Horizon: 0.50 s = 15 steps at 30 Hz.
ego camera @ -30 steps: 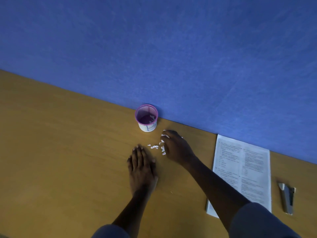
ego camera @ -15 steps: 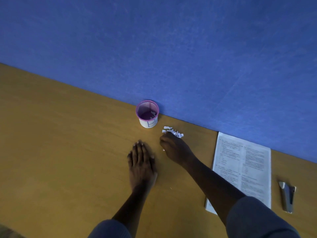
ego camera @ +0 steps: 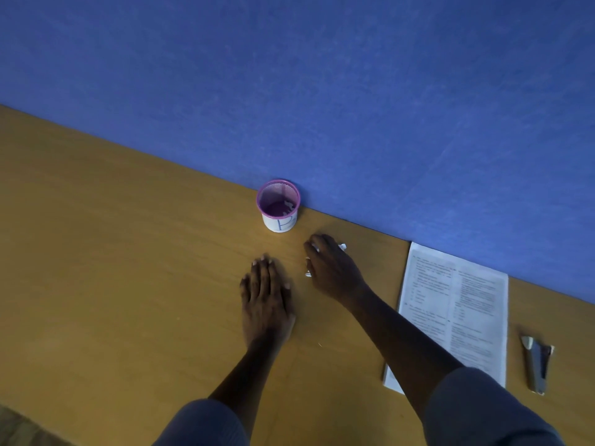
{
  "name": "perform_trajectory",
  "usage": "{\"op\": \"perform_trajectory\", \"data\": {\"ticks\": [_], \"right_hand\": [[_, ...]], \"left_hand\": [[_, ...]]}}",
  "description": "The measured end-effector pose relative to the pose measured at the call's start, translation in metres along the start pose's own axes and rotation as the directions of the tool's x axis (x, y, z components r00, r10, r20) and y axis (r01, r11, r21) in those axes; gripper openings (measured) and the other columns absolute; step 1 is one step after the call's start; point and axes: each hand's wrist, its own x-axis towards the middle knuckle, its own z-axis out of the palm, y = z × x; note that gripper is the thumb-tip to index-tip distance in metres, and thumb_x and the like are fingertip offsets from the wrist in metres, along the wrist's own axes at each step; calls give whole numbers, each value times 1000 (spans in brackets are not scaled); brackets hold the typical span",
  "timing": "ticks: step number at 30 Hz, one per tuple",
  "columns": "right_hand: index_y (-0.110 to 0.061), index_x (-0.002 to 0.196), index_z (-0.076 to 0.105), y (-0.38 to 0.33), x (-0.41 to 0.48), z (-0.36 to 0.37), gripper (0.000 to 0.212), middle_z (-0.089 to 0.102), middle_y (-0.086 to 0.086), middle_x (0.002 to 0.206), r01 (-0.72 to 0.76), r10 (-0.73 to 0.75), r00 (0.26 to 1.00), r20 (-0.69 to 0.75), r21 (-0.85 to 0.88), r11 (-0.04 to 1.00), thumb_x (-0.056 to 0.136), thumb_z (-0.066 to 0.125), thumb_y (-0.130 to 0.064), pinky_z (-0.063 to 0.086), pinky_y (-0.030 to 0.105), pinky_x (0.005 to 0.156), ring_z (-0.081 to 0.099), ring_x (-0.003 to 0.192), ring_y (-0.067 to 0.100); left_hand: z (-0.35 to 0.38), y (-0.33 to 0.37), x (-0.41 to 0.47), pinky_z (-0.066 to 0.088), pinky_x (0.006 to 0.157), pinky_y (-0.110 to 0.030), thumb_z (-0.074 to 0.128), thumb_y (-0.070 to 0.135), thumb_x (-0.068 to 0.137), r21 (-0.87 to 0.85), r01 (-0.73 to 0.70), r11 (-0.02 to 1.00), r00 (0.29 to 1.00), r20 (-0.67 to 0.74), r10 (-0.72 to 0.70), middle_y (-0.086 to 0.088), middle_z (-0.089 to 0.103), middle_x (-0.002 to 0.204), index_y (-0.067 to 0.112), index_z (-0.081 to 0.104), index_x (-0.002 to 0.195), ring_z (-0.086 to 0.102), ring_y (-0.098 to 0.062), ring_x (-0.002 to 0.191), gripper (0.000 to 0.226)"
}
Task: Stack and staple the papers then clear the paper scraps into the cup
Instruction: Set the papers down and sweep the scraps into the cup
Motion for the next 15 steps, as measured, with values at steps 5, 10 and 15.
{"op": "perform_trajectory", "data": {"ticks": [5, 10, 15], "right_hand": [[-4, 130, 64, 11, -18, -15, 45, 65, 15, 132, -144, 159, 983, -89, 154, 977, 87, 74, -6, 60, 36, 86, 63, 120, 31], [0, 137, 57, 22, -15, -17, 53, 57, 21, 140, -383, 382, 924, 24, 105, 918, 85, 70, 2, 55, 46, 99, 53, 126, 39], [1, 127, 63, 2, -26, -7, 50, 62, 21, 129, -227, 224, 974, 40, 134, 965, 80, 79, -2, 59, 44, 93, 60, 115, 37]], "left_hand": [[-1, 1, 1, 26, 125, -53, 33, 30, 106, -18, 6, 1000, 1000, -10, -7, -14, 30, 170, 4, 33, 160, 29, -33, 157, 59], [-1, 2, 1, 26, 125, -53, 31, 31, 106, -14, 5, 1000, 1000, -5, -5, -14, 30, 170, 3, 33, 159, 29, -33, 157, 60], [1, 1, -1, 24, 126, -52, 33, 30, 106, -9, 3, 1000, 1000, -9, -3, -14, 29, 170, 4, 33, 160, 27, -33, 158, 59]]}}
